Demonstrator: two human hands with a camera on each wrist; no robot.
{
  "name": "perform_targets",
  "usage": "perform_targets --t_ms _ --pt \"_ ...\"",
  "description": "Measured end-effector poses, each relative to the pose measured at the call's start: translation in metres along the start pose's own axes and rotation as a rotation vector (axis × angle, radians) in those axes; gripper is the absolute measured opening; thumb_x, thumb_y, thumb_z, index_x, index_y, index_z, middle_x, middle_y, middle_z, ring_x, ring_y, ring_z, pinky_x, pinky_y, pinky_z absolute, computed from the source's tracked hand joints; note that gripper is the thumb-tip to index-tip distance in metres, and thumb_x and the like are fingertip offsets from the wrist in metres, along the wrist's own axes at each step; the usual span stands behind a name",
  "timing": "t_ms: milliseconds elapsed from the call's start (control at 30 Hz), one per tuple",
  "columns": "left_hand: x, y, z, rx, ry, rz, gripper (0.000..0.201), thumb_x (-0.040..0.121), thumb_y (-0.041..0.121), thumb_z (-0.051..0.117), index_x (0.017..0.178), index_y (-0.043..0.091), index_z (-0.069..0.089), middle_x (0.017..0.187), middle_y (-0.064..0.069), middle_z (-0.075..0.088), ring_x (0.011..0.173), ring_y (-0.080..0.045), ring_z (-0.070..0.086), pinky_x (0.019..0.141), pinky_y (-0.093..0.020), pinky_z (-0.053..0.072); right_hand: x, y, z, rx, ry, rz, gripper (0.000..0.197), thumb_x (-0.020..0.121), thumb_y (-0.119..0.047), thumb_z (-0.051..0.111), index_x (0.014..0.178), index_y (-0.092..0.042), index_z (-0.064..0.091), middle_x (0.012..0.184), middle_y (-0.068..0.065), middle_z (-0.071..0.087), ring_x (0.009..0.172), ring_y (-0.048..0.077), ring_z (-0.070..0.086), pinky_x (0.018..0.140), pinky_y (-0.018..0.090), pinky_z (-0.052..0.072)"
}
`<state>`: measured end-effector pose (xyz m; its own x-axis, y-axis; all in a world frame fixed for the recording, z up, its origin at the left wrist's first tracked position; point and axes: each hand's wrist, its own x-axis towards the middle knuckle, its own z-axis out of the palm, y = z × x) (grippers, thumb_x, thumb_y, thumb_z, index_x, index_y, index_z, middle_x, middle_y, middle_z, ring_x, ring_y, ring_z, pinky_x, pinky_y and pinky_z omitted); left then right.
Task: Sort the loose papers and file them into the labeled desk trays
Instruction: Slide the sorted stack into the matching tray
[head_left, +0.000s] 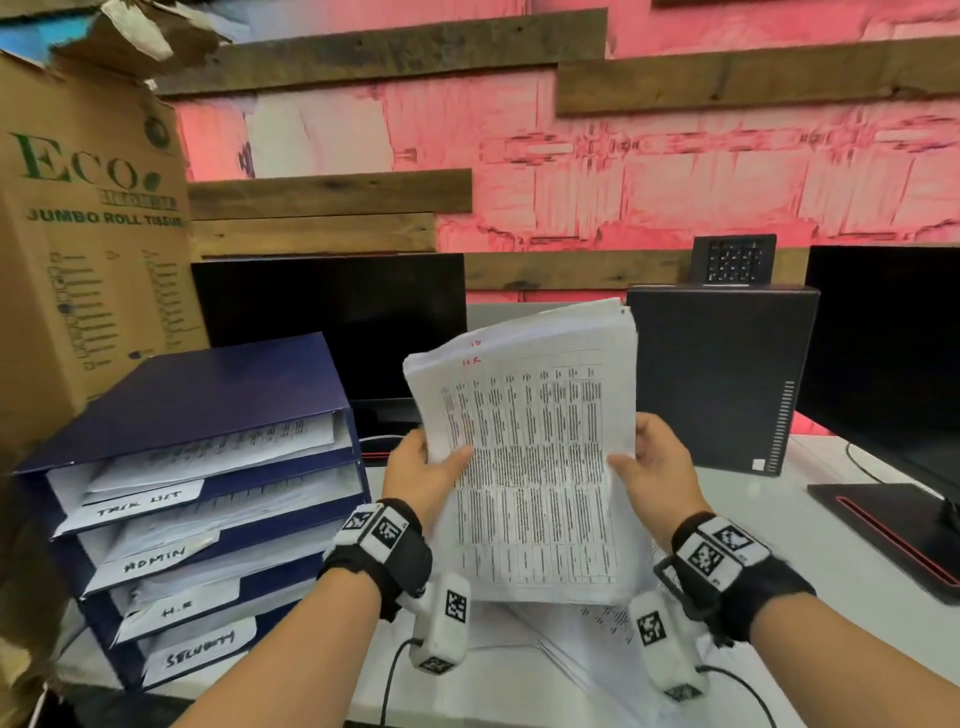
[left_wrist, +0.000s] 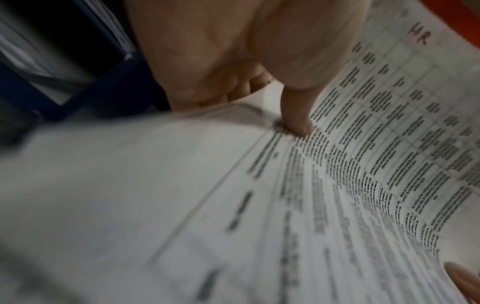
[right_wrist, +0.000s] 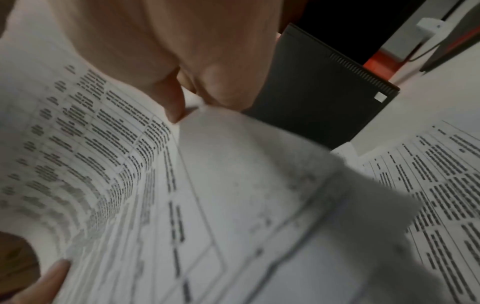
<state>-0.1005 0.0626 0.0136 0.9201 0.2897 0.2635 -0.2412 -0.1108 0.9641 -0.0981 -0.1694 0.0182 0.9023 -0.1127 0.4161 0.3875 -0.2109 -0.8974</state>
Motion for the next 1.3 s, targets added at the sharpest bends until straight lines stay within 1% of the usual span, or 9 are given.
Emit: perform_targets --t_ms 133,233,467,600,733,800,933,1167,1300 --pt "-0.003 -0.005 -0.004 0.085 -0.03 -0.008 0.016 0.089 0.017 0.064 0.104 0.025 0.064 0.095 0.012 0.068 0.091 -0.006 0.065 0.068 -0.016 0.048 0.002 0.004 0.0 0.065 0.009 0.073 0.034 0.089 0.002 0.057 0.119 -0.015 0.054 0.111 -0.003 0.067 0.1 0.012 0.066 0.087 0.035 0.055" --pt "0.001 -0.007 -0.001 0.079 0.04 -0.009 0.015 0.091 0.019 0.062 0.104 0.026 0.064 0.1 0.009 0.069 0.096 -0.013 0.065 0.085 -0.032 0.052 -0.001 0.013 0.003 -0.029 -0.138 0.164 0.043 0.084 -0.005 0.067 0.123 -0.016 0.052 0.114 -0.001 0.065 0.103 0.014 0.064 0.092 0.04 0.053" --pt "-0.003 -0.02 0.02 0.161 0.04 0.075 0.031 0.099 0.018 0.046 0.13 0.019 0.043 0.121 0.004 0.056 0.111 -0.015 0.053 0.096 -0.029 0.04 -0.018 0.012 0.024 -0.271 -0.038 0.004 0.023 0.092 -0.007 0.056 0.112 -0.015 0.049 0.1 -0.008 0.06 0.089 0.005 0.058 0.085 0.023 0.049" --pt "-0.018 -0.044 0.023 0.276 -0.115 -0.052 0.053 0.096 0.002 0.042 0.139 0.027 0.022 0.118 0.003 0.055 0.1 -0.015 0.054 0.086 -0.027 0.044 -0.038 0.044 0.025 -0.336 -0.16 0.16 0.041 0.094 -0.01 0.052 0.13 -0.015 0.034 0.115 -0.003 0.056 0.098 0.01 0.054 0.09 0.024 0.043" --pt "-0.028 -0.08 0.017 0.467 -0.199 -0.205 0.053 0.093 -0.001 0.043 0.141 0.01 0.023 0.128 -0.015 0.052 0.106 -0.028 0.057 0.093 -0.031 0.048 -0.052 0.074 0.018 -0.432 -0.307 0.314 0.055 0.094 -0.004 0.047 0.142 -0.017 0.023 0.132 0.002 0.051 0.114 0.019 0.053 0.101 0.03 0.041" --pt "-0.027 -0.086 0.011 0.528 -0.182 -0.215 0.05 0.091 -0.001 0.044 0.138 0.007 0.03 0.125 -0.018 0.054 0.107 -0.031 0.057 0.09 -0.034 0.051 -0.05 0.076 0.017 -0.452 -0.298 0.309 0.053 0.094 -0.002 0.047 0.141 -0.015 0.027 0.135 0.006 0.051 0.119 0.022 0.051 0.105 0.033 0.04" --pt "-0.033 -0.069 -0.006 0.402 -0.157 -0.148 0.043 0.092 -0.006 0.037 0.13 0.013 0.043 0.113 -0.007 0.06 0.093 -0.014 0.055 0.073 -0.015 0.047 -0.04 0.057 0.026 -0.525 -0.215 0.209 0.041 0.091 -0.002 0.052 0.13 -0.008 0.04 0.118 0.015 0.057 0.106 0.031 0.056 0.09 0.036 0.045" --pt "-0.048 -0.031 -0.059 0.316 -0.033 -0.135 0.038 0.092 -0.004 0.04 0.121 0.02 0.043 0.113 0.0 0.056 0.103 -0.021 0.057 0.089 -0.035 0.051 -0.05 0.021 0.048 -0.276 -0.185 0.061 0.039 0.091 0.0 0.051 0.126 -0.015 0.044 0.112 -0.005 0.053 0.106 0.013 0.05 0.095 0.029 0.04" --pt "-0.077 -0.016 -0.094 0.244 -0.029 -0.23 0.038 0.096 -0.004 0.039 0.12 0.025 0.041 0.107 0.007 0.051 0.095 -0.022 0.059 0.069 -0.041 0.059 -0.068 0.005 0.063 -0.248 -0.243 0.048 0.031 0.091 0.0 0.049 0.118 -0.016 0.046 0.111 -0.002 0.056 0.103 0.015 0.053 0.091 0.03 0.043"
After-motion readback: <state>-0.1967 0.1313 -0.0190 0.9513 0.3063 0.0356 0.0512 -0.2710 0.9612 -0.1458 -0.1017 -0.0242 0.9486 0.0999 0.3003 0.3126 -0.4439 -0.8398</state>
